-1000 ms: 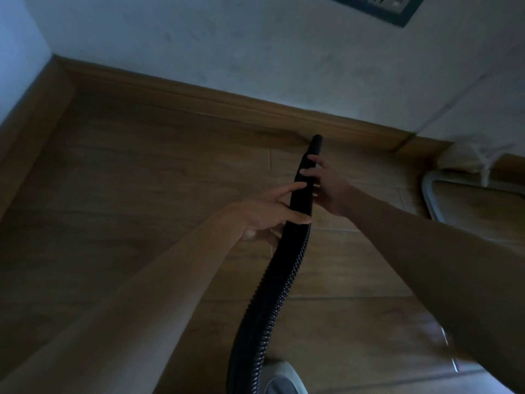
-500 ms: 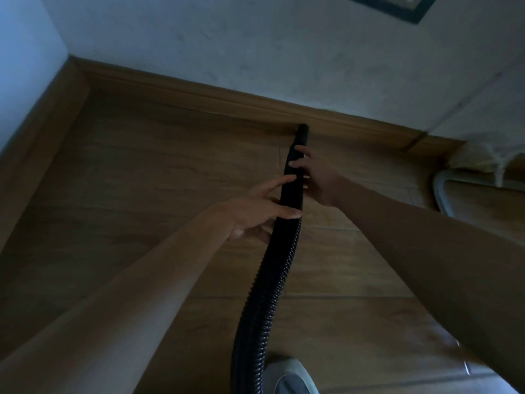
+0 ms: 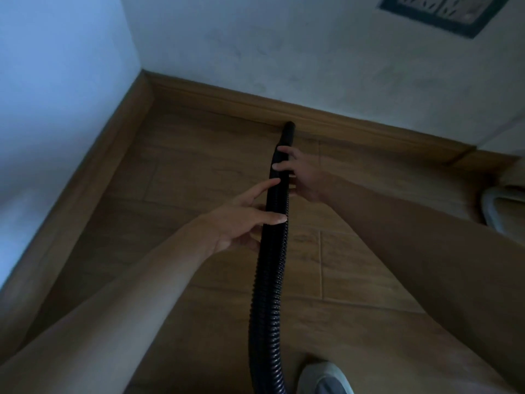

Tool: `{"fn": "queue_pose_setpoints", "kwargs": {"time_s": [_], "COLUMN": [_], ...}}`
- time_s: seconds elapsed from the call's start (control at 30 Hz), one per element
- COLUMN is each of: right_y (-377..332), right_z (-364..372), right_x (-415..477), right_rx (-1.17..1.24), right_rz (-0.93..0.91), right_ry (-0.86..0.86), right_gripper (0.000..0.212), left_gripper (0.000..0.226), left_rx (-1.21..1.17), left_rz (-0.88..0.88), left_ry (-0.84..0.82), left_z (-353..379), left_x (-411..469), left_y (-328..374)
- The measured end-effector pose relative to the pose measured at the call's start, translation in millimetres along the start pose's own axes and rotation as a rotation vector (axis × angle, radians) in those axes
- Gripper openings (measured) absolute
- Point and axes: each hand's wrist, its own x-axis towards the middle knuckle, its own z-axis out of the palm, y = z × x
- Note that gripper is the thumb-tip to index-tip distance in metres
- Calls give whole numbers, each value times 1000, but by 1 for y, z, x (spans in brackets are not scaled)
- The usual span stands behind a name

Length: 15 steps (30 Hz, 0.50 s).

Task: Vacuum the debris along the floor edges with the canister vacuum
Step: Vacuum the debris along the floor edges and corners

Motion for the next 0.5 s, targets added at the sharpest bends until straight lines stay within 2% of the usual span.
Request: {"fn": "queue_pose_setpoints", "kwargs": {"time_s": [0.5], "right_y": [-1], "right_z": [112], "right_x": [4], "right_rx": [-113], "right_rz": [7], "right_ry": [-262], "right_gripper": [56], "left_gripper": [75], "left_rx": [-125], "left_rz": [6], "left_ry": [149], "left_z": [-61], "left_x": [-72], "left_y": [-39]}}
